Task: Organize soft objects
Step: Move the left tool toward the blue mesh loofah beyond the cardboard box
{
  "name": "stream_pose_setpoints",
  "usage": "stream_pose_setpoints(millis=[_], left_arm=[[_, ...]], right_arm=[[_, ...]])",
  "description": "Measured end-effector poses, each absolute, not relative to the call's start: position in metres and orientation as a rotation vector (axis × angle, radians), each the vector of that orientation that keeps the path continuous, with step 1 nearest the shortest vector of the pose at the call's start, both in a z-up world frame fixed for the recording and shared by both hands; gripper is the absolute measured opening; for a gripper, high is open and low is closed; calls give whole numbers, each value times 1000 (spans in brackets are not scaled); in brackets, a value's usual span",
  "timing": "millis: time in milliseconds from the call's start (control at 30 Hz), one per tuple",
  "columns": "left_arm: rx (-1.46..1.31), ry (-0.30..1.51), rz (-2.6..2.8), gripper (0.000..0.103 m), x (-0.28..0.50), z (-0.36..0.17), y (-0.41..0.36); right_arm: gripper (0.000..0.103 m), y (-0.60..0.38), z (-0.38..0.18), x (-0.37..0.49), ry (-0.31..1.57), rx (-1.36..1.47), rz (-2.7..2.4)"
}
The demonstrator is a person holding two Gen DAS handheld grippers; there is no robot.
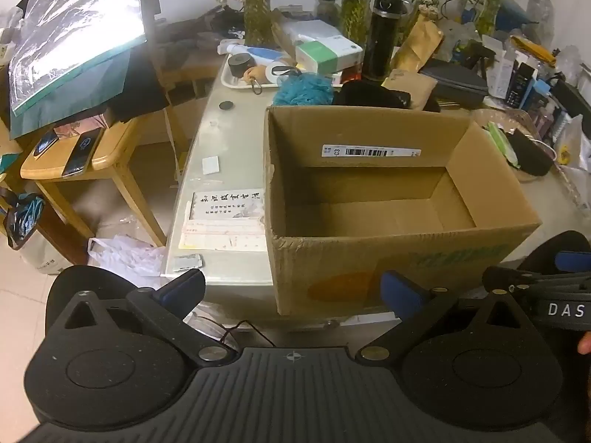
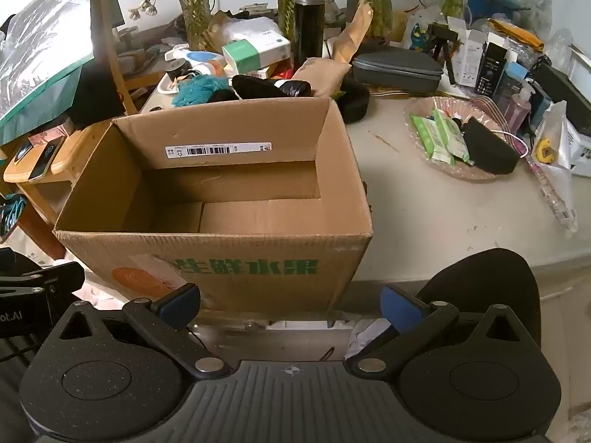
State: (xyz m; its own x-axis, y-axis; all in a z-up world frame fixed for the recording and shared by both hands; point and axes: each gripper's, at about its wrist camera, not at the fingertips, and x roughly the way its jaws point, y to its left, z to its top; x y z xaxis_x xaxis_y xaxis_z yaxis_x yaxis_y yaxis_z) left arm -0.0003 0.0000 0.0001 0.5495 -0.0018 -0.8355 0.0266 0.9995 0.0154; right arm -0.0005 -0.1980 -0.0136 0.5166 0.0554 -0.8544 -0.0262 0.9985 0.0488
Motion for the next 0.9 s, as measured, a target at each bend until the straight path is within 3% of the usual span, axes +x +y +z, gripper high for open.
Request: stream_pose_setpoints(millis=[900], left_arm=[[51, 1025, -29, 103, 0, -8, -3]], right_arm=[[103, -196, -16, 2, 1044, 13, 59]])
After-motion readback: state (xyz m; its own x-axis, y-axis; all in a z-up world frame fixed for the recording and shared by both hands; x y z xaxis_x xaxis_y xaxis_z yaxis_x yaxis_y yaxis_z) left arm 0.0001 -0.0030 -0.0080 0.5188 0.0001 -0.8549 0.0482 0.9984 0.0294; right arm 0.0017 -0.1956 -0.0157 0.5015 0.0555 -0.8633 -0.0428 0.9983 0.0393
